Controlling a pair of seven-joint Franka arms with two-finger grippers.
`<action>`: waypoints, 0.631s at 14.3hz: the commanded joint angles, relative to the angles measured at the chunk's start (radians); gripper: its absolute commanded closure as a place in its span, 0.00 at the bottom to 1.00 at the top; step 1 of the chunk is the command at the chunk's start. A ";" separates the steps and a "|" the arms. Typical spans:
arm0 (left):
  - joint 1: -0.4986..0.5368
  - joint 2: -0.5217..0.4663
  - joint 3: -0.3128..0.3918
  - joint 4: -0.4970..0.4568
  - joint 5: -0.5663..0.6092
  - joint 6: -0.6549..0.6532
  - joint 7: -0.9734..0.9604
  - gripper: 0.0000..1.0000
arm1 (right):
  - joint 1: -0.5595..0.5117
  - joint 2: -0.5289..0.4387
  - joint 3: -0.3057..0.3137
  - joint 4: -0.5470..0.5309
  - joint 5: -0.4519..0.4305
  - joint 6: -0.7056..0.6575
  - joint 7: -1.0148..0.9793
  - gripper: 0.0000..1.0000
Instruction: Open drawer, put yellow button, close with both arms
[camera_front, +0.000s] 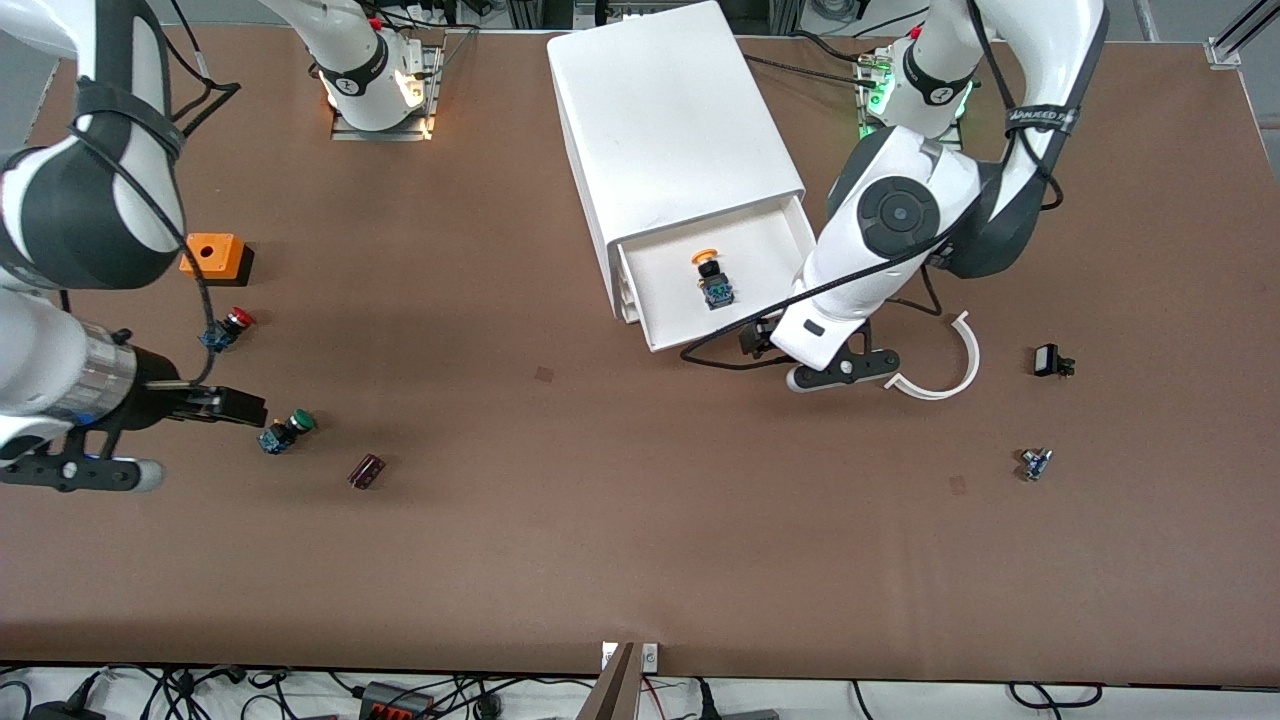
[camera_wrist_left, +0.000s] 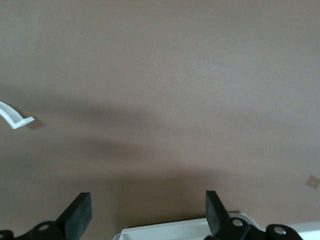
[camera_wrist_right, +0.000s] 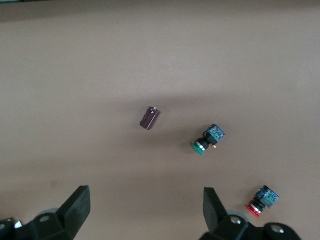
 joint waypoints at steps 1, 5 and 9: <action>-0.031 0.031 0.009 -0.013 -0.013 0.068 -0.043 0.00 | -0.038 -0.119 0.016 -0.126 -0.001 0.001 -0.012 0.00; -0.049 0.030 0.004 -0.022 -0.010 0.056 -0.102 0.00 | -0.106 -0.300 0.017 -0.334 -0.006 0.063 -0.127 0.00; -0.051 0.008 -0.059 -0.039 -0.017 -0.075 -0.143 0.00 | -0.132 -0.373 0.017 -0.378 -0.007 0.073 -0.172 0.00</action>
